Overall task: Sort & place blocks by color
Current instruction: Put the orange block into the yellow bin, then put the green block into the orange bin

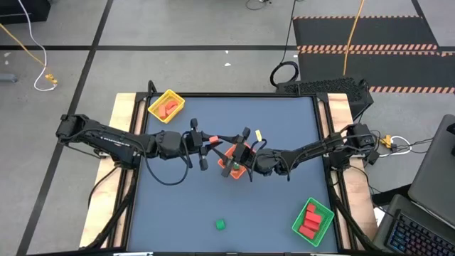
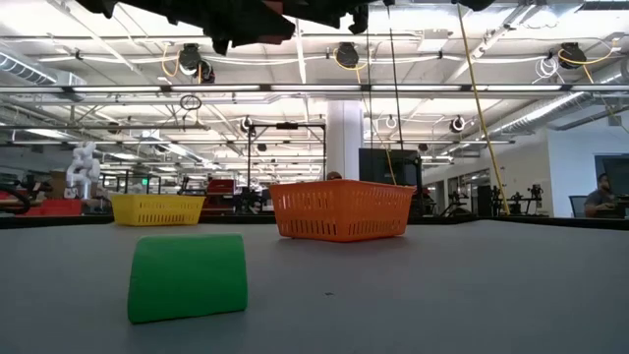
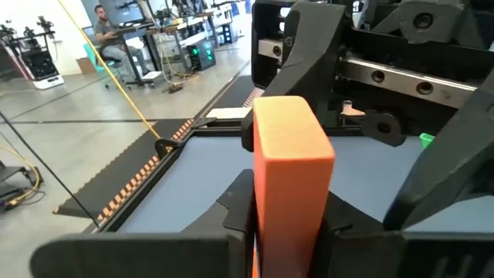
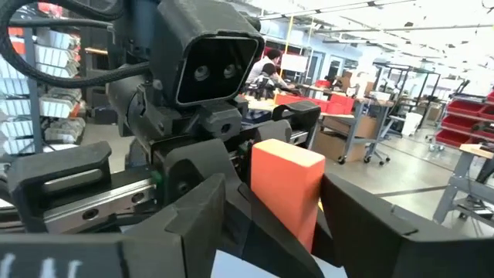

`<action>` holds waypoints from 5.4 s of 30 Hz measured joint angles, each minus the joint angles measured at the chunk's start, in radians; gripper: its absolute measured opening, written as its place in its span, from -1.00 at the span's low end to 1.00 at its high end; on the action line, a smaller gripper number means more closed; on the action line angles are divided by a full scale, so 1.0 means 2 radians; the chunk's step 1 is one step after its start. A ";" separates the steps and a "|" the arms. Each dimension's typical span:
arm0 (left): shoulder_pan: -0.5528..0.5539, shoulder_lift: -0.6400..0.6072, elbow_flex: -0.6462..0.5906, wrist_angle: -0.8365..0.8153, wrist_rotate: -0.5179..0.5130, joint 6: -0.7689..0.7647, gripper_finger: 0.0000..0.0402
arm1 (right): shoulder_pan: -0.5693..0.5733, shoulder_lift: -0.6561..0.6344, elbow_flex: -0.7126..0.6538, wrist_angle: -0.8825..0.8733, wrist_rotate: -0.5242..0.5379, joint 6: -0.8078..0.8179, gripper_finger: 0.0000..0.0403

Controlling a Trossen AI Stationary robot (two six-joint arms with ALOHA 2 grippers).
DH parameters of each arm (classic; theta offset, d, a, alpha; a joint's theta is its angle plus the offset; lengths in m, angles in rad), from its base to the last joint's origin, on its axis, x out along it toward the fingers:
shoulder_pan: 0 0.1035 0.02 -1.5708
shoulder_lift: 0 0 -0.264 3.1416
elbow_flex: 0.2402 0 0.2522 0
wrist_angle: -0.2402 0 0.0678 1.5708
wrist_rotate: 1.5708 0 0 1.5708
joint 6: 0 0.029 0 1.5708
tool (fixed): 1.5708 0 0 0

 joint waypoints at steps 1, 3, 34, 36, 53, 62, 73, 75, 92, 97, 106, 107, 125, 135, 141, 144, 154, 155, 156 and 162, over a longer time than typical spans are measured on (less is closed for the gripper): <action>0.000 0.000 0.000 -0.001 0.000 0.001 -0.72 | 0.000 0.000 0.000 0.000 0.000 -0.002 0.04; 0.001 0.000 0.000 -0.004 -0.001 0.005 -0.72 | 0.000 0.000 0.000 -0.001 0.000 -0.007 0.05; 0.329 -0.115 0.000 -0.357 -0.187 -0.063 -0.67 | 0.014 -0.009 -0.001 0.004 0.000 -0.056 0.07; 0.371 -0.106 0.000 -0.358 -0.152 -0.056 -0.66 | 0.021 -0.017 -0.001 0.003 0.000 -0.066 0.07; 0.455 -0.033 0.000 -0.373 -0.030 -0.063 -0.41 | 0.061 -0.075 -0.001 -0.064 0.078 -0.109 0.07; 0.451 -0.033 0.000 -0.381 -0.030 -0.066 0.04 | 0.061 -0.075 -0.001 -0.066 0.079 -0.108 0.07; 0.391 -0.066 0.000 -0.381 0.082 -0.067 0.17 | 0.063 -0.074 -0.001 -0.080 0.134 -0.144 0.07; 0.364 -0.081 0.000 -0.392 0.137 -0.067 0.17 | 0.067 -0.074 -0.001 -0.084 0.174 -0.163 0.07; 0.013 -0.114 0.001 -0.330 0.147 -0.093 0.17 | 0.073 -0.074 -0.028 -0.139 0.081 -0.019 0.07; 0.015 -0.126 0.001 -0.294 0.045 -0.074 0.17 | 0.065 -0.071 -0.029 -0.201 -0.127 0.130 0.07; 0.041 -0.134 0.001 -0.196 0.048 -0.053 0.17 | 0.093 0.001 0.021 -0.279 -0.204 0.192 0.07; 0.041 -0.133 0.001 -0.197 0.048 -0.054 0.17 | 0.094 0.014 0.033 -0.285 -0.211 0.196 0.07; 0.036 -0.132 0.001 -0.256 0.050 -0.070 0.17 | 0.129 0.129 0.177 -0.417 -0.226 0.341 0.07; 0.007 -0.141 0.001 -0.336 0.050 -0.084 0.17 | 0.156 0.193 0.186 -0.379 -0.225 0.432 0.07; -0.015 -0.146 0.001 -0.361 0.050 -0.085 0.17 | 0.173 0.213 0.186 -0.364 -0.222 0.410 0.07; -0.022 -0.146 0.001 -0.362 0.050 -0.084 0.17 | 0.182 0.214 0.186 -0.363 -0.193 0.364 0.07; -0.031 -0.145 0.001 -0.381 0.050 -0.095 0.17 | 0.189 0.214 0.179 -0.367 -0.133 0.271 0.07; -0.031 -0.145 0.001 -0.381 0.050 -0.095 0.17 | 0.189 0.214 0.177 -0.367 -0.133 0.270 0.07; -0.031 -0.145 0.001 -0.381 0.050 -0.096 0.17 | 0.188 0.214 0.174 -0.366 -0.133 0.268 0.07; -0.031 -0.145 0.001 -0.381 0.050 -0.096 0.17 | 0.187 0.214 0.157 -0.358 -0.134 0.263 0.07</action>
